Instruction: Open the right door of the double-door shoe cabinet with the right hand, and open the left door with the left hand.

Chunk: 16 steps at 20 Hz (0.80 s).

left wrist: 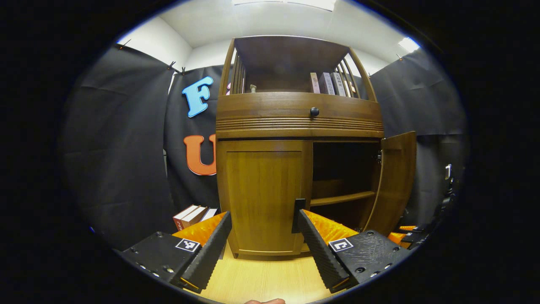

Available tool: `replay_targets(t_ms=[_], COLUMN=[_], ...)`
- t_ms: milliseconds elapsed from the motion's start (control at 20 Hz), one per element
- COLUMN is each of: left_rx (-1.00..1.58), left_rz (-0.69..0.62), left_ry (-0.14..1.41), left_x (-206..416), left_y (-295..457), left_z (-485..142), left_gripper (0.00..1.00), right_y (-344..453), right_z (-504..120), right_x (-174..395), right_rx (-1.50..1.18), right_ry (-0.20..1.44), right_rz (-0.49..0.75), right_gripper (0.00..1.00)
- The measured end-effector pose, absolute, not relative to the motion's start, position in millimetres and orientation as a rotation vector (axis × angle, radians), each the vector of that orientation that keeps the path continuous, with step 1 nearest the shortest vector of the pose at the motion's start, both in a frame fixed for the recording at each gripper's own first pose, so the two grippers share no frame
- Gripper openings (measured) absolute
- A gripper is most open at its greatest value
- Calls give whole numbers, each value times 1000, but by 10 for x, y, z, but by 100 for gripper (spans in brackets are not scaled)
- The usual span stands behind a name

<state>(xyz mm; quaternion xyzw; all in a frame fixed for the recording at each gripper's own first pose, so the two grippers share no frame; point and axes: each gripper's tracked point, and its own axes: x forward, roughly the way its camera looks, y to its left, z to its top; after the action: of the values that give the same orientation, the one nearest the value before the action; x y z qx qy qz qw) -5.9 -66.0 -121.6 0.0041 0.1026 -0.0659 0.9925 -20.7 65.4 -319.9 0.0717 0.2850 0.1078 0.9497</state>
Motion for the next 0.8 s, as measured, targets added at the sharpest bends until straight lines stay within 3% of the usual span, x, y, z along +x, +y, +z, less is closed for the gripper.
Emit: replay_targets(t_ms=[700, 750, 800], left_rx=[14, 14, 12], left_rz=[-223, -231, -238], left_ry=[244, 246, 255], left_x=[250, 281, 324], left_y=[-1144, -1181, -1220], left_z=[-1498, -1539, -1590], left_gripper=[95, 100, 95], right_y=[-267, -288, -294], right_z=[-3266, -3259, -3266], right_x=[-316, -330, -335], right_rx=[191, 190, 188], right_ry=[630, 633, 636], right_rz=[-7, -5, -3], right_gripper=[6, 5, 4])
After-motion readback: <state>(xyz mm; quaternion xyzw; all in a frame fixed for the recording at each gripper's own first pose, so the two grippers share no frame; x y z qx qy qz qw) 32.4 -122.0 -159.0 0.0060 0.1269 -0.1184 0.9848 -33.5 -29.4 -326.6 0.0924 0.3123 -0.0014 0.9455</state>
